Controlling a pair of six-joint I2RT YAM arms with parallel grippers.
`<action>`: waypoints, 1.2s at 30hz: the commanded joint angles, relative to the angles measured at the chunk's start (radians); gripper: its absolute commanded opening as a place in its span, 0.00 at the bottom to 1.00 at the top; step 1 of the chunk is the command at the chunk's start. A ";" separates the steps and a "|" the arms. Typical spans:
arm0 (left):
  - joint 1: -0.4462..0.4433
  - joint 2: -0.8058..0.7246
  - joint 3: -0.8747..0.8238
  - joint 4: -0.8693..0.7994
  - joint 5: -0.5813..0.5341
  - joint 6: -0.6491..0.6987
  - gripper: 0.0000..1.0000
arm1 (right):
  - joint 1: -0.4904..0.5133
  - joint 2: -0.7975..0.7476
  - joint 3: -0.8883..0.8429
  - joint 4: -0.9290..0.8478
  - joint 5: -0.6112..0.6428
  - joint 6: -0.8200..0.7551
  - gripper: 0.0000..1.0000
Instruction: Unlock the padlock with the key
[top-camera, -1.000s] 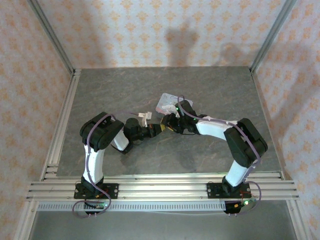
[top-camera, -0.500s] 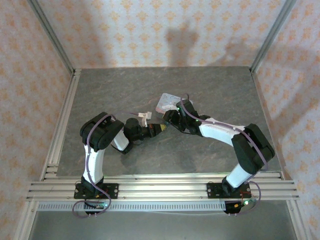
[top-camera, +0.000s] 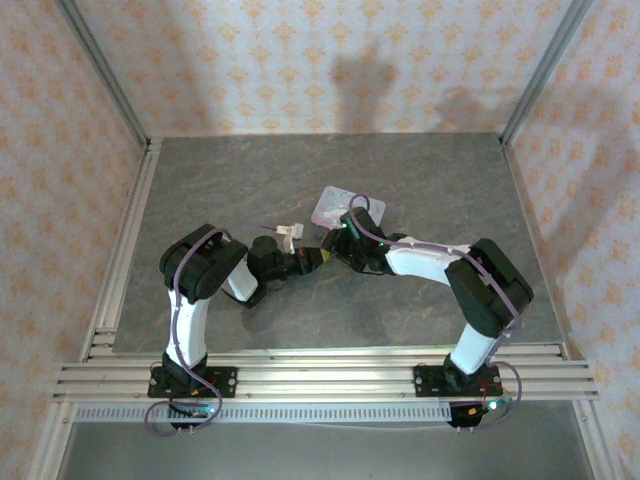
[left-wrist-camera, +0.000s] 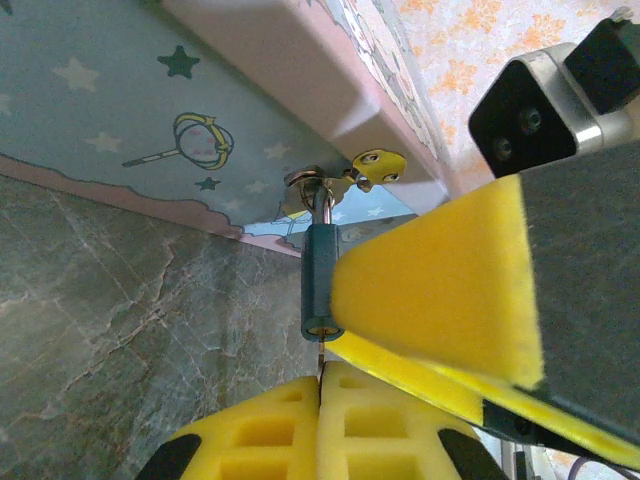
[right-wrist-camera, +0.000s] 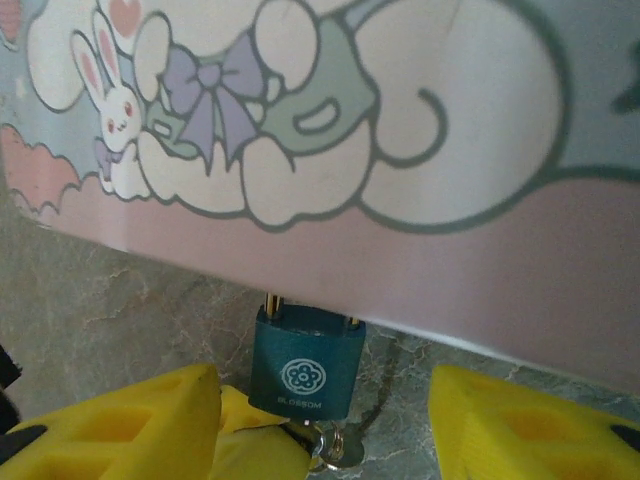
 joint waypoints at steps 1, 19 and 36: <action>-0.012 0.009 -0.001 -0.093 -0.021 0.024 0.00 | 0.006 0.023 0.038 -0.012 0.037 0.022 0.55; -0.013 -0.026 -0.008 -0.148 -0.018 0.052 0.00 | 0.006 0.071 0.108 -0.066 0.084 -0.002 0.47; -0.013 -0.042 0.000 -0.167 -0.007 0.055 0.00 | 0.004 0.089 0.139 -0.118 0.079 -0.011 0.00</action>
